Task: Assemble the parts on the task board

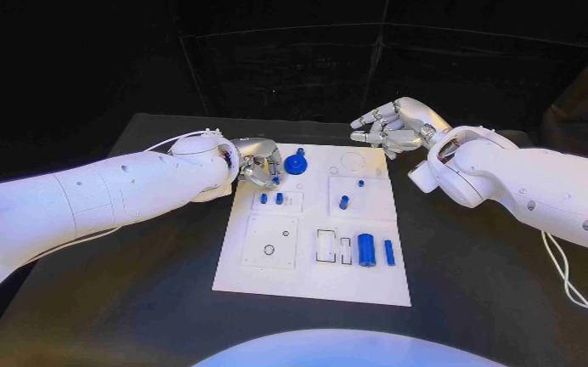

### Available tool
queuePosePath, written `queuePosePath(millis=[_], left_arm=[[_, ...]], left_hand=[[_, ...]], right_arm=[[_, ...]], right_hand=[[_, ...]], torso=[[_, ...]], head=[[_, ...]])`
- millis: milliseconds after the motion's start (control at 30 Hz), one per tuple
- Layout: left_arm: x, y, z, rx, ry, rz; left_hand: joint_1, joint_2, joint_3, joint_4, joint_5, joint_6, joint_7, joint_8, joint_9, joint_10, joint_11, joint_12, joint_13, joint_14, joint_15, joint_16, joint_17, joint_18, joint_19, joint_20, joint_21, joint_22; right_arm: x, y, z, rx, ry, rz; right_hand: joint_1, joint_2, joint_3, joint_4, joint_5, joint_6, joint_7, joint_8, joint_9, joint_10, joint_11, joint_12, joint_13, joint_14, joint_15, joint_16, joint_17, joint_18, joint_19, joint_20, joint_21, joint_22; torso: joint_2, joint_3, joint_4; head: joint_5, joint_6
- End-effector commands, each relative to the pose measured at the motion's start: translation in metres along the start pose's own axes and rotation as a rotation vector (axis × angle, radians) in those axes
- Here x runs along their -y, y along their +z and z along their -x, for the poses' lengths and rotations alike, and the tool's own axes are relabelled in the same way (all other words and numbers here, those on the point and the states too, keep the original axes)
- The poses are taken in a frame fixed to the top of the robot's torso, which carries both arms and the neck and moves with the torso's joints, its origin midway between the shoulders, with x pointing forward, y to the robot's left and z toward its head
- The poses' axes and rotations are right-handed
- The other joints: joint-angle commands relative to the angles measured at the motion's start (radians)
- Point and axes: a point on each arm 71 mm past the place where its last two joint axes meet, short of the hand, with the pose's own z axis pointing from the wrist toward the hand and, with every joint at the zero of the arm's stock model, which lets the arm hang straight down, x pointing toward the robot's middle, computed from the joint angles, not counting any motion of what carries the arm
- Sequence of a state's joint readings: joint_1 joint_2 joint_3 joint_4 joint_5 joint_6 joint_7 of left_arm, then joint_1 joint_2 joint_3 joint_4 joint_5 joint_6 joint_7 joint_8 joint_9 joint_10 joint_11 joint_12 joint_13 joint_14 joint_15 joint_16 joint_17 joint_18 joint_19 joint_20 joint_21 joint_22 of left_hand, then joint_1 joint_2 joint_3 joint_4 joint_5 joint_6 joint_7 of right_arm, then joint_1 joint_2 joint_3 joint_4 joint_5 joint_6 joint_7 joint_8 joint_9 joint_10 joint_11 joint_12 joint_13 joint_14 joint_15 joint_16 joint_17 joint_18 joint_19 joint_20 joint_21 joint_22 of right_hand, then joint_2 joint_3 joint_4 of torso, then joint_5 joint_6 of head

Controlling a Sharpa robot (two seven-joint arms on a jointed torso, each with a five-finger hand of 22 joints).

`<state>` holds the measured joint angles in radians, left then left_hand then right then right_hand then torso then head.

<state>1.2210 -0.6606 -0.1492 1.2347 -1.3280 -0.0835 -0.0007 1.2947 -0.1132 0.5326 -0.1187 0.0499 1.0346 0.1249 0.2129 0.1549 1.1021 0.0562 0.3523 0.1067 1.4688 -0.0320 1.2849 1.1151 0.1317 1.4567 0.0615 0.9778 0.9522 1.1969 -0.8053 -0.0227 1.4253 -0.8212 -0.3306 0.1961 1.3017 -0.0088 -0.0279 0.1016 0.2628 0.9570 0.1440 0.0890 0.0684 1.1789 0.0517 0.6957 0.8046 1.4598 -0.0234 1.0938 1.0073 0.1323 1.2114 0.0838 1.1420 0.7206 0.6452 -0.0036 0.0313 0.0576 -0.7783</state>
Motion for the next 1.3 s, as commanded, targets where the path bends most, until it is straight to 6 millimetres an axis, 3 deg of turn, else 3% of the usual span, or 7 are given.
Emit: queuePosePath(millis=[33, 367, 933, 1300], left_arm=[[0.0011, 0.0007, -0.0015, -0.018, 0.005, 0.003], [0.0025, 0.0018, -0.0014, -0.012, 0.015, 0.003], [0.0011, 0.0029, -0.0022, -0.024, 0.017, 0.022], [0.0003, 0.0015, -0.0016, -0.015, 0.016, 0.024]], left_hand=[[-0.001, 0.002, -0.005, 0.0, -0.002, 0.009, -0.002, -0.004, -0.002, 0.01, -0.002, -0.005, -0.001, 0.023, 0.0, 0.007, -0.001, -0.011, 0.003, 0.0, 0.008, 0.002], [0.001, 0.003, -0.009, -0.001, -0.002, 0.016, -0.003, -0.005, -0.003, 0.018, -0.003, -0.008, -0.003, 0.023, -0.001, 0.009, 0.0, -0.012, 0.003, -0.001, 0.014, 0.01], [-0.004, -0.008, -0.021, -0.001, -0.002, -0.026, 0.009, -0.049, -0.027, -0.017, 0.012, -0.046, -0.019, 0.02, 0.01, 0.008, -0.008, -0.013, -0.003, 0.006, 0.015, 0.015], [-0.004, -0.014, -0.025, -0.003, -0.002, -0.053, 0.009, -0.073, -0.04, -0.022, 0.009, -0.054, -0.022, 0.018, 0.008, 0.006, -0.014, -0.012, -0.004, 0.007, 0.017, 0.019]], right_arm=[[-0.0012, 0.0007, 0.0005, 0.002, 0.0, 0.005], [-0.0014, 0.0011, 0.0, 0.0, 0.001, 0.004], [-0.0006, 0.001, 0.0, -0.003, 0.001, -0.004], [0.0, 0.0006, 0.0006, -0.001, -0.001, -0.008]], right_hand=[[0.002, 0.009, 0.0, 0.0, 0.007, -0.009, 0.0, -0.002, 0.0, -0.005, 0.002, 0.001, 0.001, 0.005, -0.001, -0.006, 0.0, 0.017, -0.004, -0.001, -0.004, -0.002], [0.002, 0.009, 0.0, 0.0, 0.007, -0.009, 0.0, -0.002, 0.0, -0.005, 0.002, 0.001, 0.001, 0.005, -0.001, -0.006, 0.0, 0.017, -0.004, -0.001, -0.004, -0.002], [0.003, 0.01, 0.0, 0.0, 0.007, -0.009, 0.0, -0.002, -0.001, -0.008, 0.002, -0.005, -0.004, 0.004, -0.001, -0.01, -0.004, 0.018, -0.006, -0.001, -0.008, -0.008], [0.007, 0.01, -0.004, 0.002, 0.007, -0.018, 0.004, -0.005, -0.001, -0.038, 0.006, -0.04, -0.034, -0.008, 0.002, -0.05, -0.038, 0.028, -0.035, 0.001, -0.048, -0.075]], torso=[[0.0, -0.0002, -0.0001], [0.0, 0.0002, -0.0002], [-0.001, -0.0002, 0.0002], [0.001, -0.0009, 0.0006]], head=[[0.0, 0.0], [0.0, 0.0], [-0.002, 0.0], [-0.002, 0.0]])
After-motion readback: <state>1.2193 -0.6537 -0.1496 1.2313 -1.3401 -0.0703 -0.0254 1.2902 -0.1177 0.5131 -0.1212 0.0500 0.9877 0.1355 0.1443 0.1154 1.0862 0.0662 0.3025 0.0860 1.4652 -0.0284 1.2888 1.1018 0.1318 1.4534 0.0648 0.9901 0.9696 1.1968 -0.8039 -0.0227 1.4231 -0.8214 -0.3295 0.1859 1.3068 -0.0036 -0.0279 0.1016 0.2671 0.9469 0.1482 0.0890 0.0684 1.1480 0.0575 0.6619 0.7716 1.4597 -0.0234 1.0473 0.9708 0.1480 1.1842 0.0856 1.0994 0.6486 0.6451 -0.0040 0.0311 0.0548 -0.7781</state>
